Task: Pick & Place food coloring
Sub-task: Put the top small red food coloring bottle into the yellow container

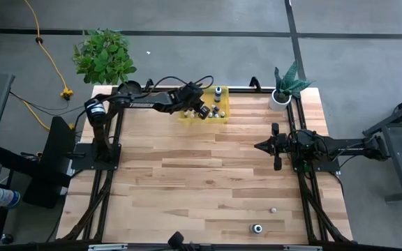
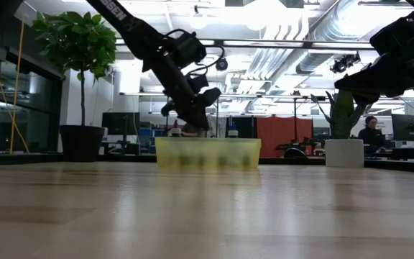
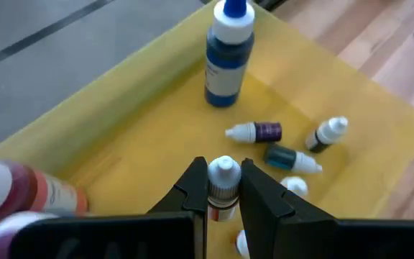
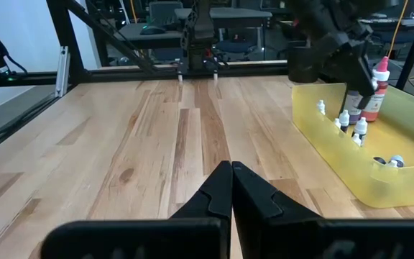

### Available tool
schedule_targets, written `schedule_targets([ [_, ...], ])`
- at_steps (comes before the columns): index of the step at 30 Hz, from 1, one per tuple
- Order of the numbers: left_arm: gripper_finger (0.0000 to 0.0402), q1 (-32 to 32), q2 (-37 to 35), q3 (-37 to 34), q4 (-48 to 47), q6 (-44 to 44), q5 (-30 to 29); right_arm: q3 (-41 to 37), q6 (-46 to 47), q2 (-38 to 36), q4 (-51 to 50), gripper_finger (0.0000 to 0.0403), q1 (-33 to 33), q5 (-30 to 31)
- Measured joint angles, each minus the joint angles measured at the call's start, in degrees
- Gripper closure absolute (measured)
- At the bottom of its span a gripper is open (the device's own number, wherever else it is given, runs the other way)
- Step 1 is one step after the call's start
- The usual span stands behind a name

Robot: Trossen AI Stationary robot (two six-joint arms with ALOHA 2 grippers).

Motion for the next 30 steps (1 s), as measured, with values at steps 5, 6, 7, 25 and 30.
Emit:
schedule_targets([
  [5,0.0364,1.0,1.7,2.4,0.8,2.1,0.4,0.0,0.0,0.0,0.0,0.0402,0.0,0.0],
  [6,0.0364,1.1,2.0,2.9,0.8,2.7,0.9,0.0,0.0,0.0,0.0,0.0402,0.0,-0.1],
  [7,0.0364,1.1,2.6,3.7,1.4,3.6,1.6,0.0,0.0,0.0,0.0,0.0402,0.0,-0.1],
  [25,0.0364,2.5,9.7,9.3,-0.5,7.4,11.6,0.0,0.0,0.0,0.0,0.0402,0.0,0.0],
  [30,0.0364,3.0,10.5,9.4,-1.0,6.0,12.1,0.0,0.0,0.0,0.1,0.0402,0.0,0.0],
])
